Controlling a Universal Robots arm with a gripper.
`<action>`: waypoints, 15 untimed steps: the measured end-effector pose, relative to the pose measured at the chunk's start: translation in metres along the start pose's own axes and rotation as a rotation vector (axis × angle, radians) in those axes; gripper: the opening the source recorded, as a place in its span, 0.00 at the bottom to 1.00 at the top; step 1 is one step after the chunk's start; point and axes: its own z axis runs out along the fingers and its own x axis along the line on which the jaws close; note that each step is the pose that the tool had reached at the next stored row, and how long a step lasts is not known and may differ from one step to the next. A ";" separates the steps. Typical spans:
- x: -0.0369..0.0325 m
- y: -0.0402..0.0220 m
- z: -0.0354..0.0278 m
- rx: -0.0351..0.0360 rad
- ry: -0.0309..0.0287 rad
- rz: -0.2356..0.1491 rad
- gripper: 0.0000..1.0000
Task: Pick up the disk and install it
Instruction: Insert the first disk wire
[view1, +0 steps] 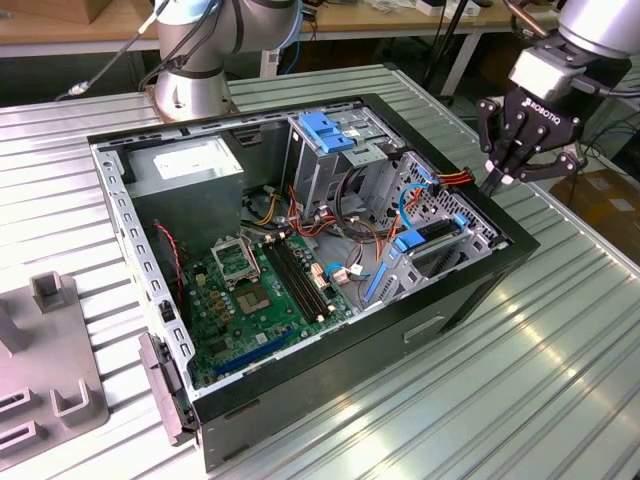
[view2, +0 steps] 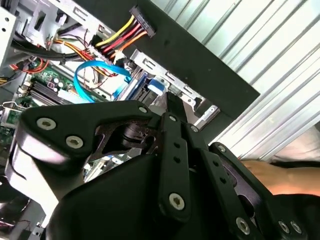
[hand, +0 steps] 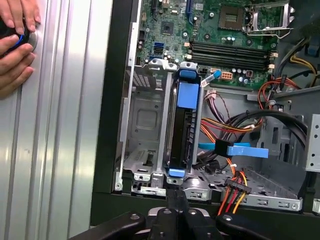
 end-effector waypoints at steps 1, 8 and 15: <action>-0.0025 -0.0026 -0.0001 0.0001 0.0001 -0.003 0.10; -0.0431 -0.0185 -0.0002 0.0001 0.0002 -0.007 0.10; -0.0454 -0.0190 0.0024 0.0045 0.0004 -0.201 0.10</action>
